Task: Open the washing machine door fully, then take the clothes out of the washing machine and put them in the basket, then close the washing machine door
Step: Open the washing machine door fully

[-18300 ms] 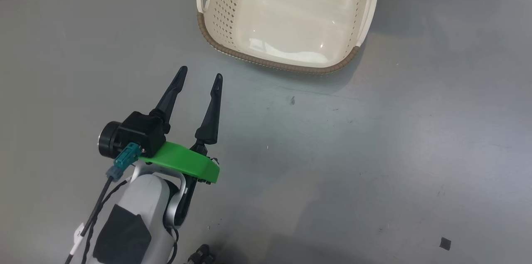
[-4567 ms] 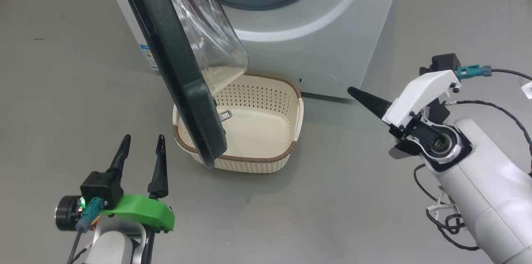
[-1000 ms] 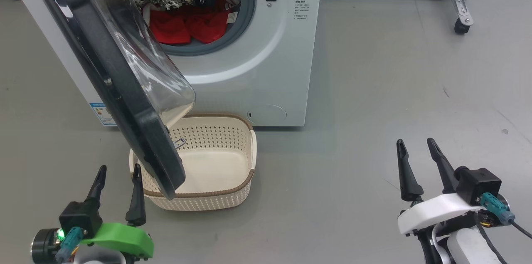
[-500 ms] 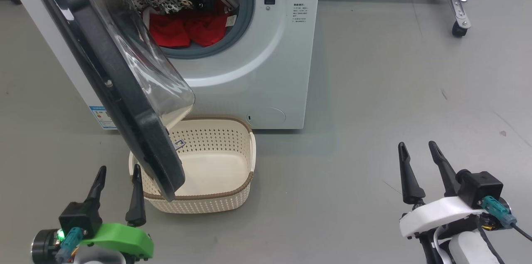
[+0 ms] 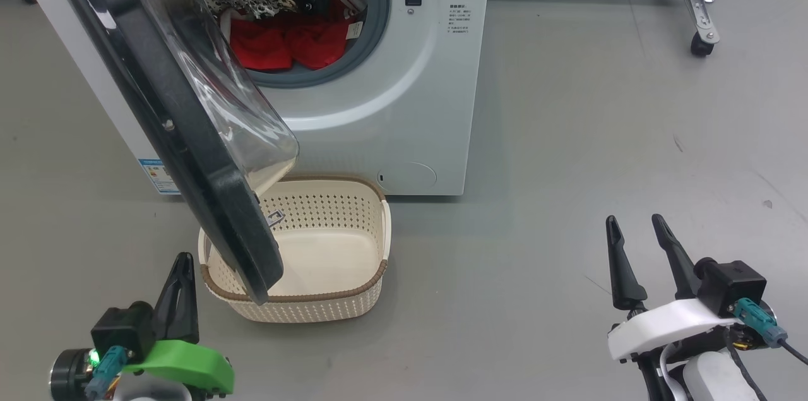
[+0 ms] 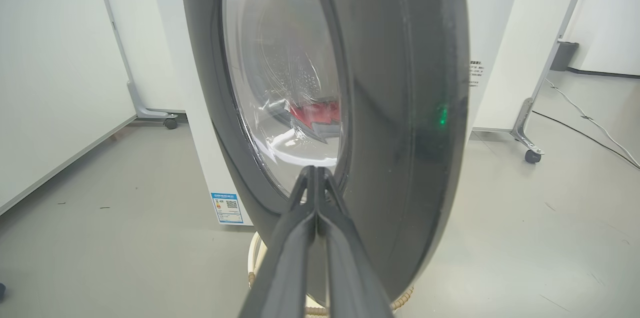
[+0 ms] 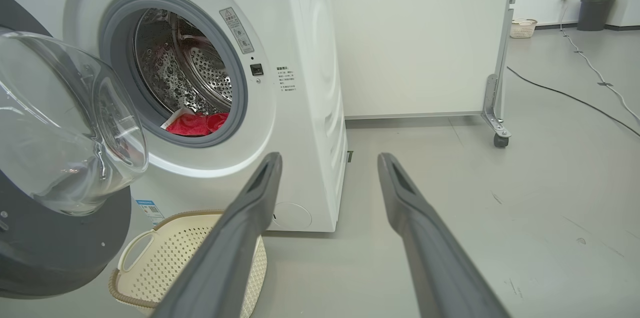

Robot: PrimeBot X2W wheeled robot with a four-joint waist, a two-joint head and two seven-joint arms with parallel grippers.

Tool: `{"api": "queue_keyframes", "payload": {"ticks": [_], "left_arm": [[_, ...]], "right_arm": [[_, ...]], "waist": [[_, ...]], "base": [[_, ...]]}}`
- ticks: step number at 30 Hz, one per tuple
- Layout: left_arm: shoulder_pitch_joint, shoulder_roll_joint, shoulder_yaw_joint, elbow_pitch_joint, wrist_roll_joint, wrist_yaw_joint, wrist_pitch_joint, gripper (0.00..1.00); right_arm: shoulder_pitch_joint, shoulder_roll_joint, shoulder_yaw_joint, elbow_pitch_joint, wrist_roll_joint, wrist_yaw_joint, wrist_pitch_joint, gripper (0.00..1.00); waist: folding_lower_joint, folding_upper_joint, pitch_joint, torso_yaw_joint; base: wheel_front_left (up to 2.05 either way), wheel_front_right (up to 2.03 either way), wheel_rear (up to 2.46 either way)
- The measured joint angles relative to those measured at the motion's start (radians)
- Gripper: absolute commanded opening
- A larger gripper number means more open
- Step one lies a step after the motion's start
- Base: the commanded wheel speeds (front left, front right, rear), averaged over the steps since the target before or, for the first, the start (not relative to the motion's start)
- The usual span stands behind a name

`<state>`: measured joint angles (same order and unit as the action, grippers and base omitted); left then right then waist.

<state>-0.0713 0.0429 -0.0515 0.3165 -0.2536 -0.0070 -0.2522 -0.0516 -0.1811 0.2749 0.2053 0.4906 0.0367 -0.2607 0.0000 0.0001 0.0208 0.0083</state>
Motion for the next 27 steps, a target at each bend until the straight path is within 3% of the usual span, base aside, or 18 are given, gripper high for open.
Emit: {"api": "queue_keyframes", "payload": {"ticks": [12,27], "left_arm": [[0.0,-0.001,0.022,-0.016,0.0,-0.004,0.0,0.0],[-0.104,0.0,0.087,-0.205,-0.019,-0.018,-0.004,0.0]], "right_arm": [[0.001,0.024,-0.014,0.012,-0.009,0.015,0.0,1.0],[0.002,0.053,-0.04,0.025,-0.02,0.034,0.0,1.0]], "waist": [[0.0,0.0,-0.003,0.0],[0.0,0.0,-0.028,-0.006]], "base": [[0.0,0.0,0.0],[0.0,0.0,0.0]]}}
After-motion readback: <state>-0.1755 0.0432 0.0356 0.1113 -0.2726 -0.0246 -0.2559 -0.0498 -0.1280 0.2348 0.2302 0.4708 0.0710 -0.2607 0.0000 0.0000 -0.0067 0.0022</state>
